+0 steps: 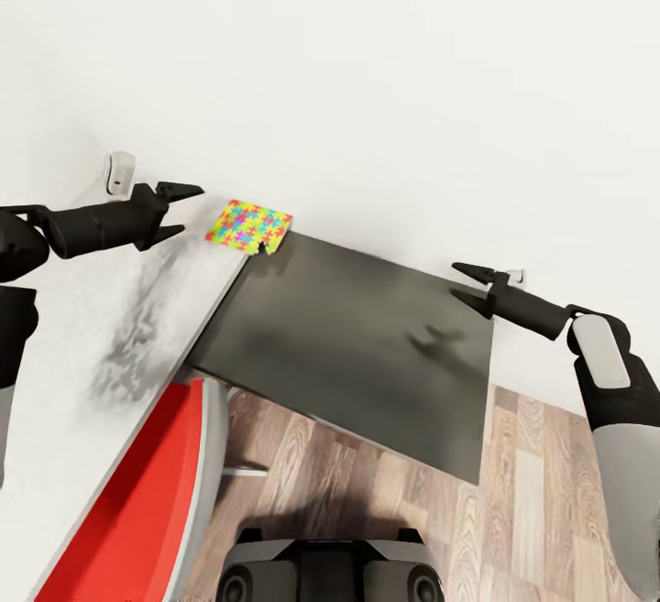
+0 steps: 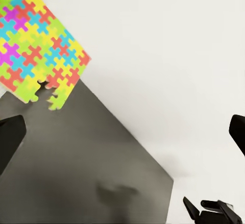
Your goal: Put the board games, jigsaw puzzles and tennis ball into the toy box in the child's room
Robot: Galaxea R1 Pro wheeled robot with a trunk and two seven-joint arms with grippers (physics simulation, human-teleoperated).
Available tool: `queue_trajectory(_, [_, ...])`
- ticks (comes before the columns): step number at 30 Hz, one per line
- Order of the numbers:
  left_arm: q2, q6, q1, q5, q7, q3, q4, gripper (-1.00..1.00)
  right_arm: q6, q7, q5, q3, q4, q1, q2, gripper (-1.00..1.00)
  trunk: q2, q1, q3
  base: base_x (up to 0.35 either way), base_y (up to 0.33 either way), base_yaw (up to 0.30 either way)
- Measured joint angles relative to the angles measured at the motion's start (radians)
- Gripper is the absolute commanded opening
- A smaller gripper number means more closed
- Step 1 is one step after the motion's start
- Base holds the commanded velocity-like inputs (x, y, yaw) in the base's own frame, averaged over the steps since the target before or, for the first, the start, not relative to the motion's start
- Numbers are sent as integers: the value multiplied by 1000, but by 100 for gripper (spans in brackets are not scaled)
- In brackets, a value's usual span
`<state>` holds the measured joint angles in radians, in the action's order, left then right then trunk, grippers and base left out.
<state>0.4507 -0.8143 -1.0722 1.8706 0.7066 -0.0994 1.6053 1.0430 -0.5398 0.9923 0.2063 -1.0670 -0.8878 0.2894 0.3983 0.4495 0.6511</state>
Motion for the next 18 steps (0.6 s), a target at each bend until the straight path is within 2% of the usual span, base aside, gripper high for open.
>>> queue_trajectory(7, [0,-1,-27,7,1,0,-2,100,0,0,-2,-1,47,-34,6,100,0,0,0,0,0,288])
queue_trajectory(13, [-3,-1,-49,11,2,-4,-3,100,-35,-2,-5,-1,118,-54,37,100,0,0,0,0,0,246])
queue_trajectory(18, [-6,-1,-53,11,2,-5,-1,100,-68,-3,-6,-1,140,-57,57,100,0,0,0,0,0,114])
